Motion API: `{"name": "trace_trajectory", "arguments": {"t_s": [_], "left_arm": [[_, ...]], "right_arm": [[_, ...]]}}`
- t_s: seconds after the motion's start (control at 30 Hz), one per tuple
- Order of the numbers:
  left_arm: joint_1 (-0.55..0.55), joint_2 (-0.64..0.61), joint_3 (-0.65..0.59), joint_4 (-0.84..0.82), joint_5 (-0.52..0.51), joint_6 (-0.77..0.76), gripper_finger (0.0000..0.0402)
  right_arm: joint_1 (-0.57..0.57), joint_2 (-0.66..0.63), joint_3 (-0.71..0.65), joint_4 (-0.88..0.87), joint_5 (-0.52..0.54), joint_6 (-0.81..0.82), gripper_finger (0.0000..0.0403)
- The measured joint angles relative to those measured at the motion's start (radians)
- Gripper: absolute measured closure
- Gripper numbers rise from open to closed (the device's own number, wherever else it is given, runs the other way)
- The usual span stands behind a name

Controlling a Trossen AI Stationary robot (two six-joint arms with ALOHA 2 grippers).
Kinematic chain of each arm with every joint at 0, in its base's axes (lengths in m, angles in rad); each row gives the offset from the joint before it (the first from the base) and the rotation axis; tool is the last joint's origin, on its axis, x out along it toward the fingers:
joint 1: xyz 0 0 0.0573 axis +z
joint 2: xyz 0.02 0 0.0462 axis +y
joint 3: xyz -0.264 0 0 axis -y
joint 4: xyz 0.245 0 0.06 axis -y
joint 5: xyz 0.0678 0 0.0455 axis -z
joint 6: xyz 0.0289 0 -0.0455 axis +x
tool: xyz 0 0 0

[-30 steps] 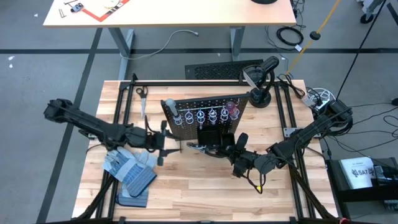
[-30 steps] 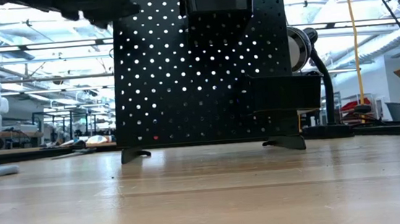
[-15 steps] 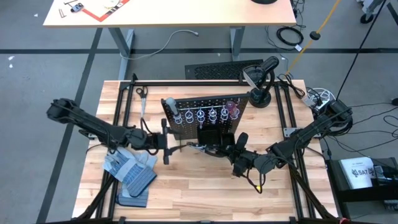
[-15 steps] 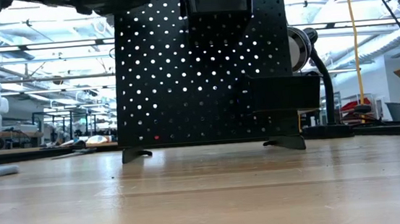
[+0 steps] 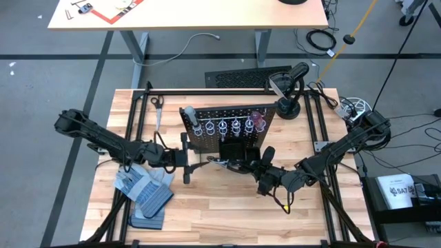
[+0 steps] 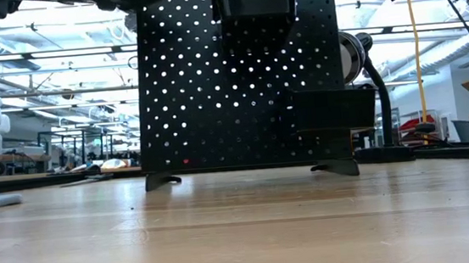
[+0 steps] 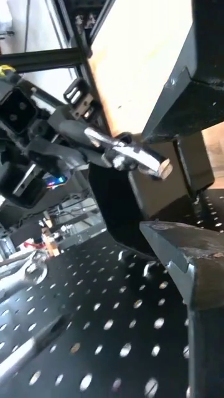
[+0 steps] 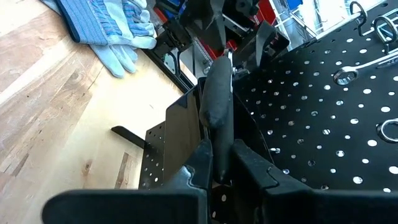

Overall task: Hang tools onto peg board
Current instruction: Remove the black pliers from the black container on the pegboard

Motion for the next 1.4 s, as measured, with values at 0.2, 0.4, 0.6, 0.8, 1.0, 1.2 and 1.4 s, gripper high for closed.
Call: {"name": "trace_trajectory", "arguments": {"t_s": [0.2, 0.4, 0.6, 0.8, 1.0, 1.2, 1.4], "left_arm": [[0.0, 0.043, 0.008, 0.002, 0.019, 0.006, 0.0178], [0.0, 0.085, 0.068, 0.005, 0.022, 0.025, 0.0178], [0.0, 0.123, 0.099, 0.001, 0.022, 0.026, 0.0178], [0.001, 0.156, 0.109, -0.005, 0.021, 0.055, 0.0197], [0.001, 0.163, 0.109, -0.001, 0.013, 0.079, 0.0259], [0.0, 0.163, 0.109, -0.011, -0.003, 0.104, 0.0329], [-0.001, 0.163, 0.109, -0.011, 0.013, 0.105, 0.0357]], "right_arm": [[-0.001, 0.0, 0.0, 0.0, -0.001, 0.0, 0.0376], [-0.001, 0.0, 0.0, 0.0, -0.003, 0.0, 0.0376], [-0.001, 0.0, 0.0, 0.0, -0.003, 0.001, 0.0376], [-0.001, 0.0, 0.0, 0.0, -0.005, 0.005, 0.0376], [-0.001, 0.0, 0.0, 0.0, -0.007, 0.005, 0.0376], [-0.001, -0.001, 0.0, -0.002, -0.006, 0.006, 0.0376], [0.0, -0.002, 0.0, -0.002, -0.004, 0.011, 0.0378]]}}
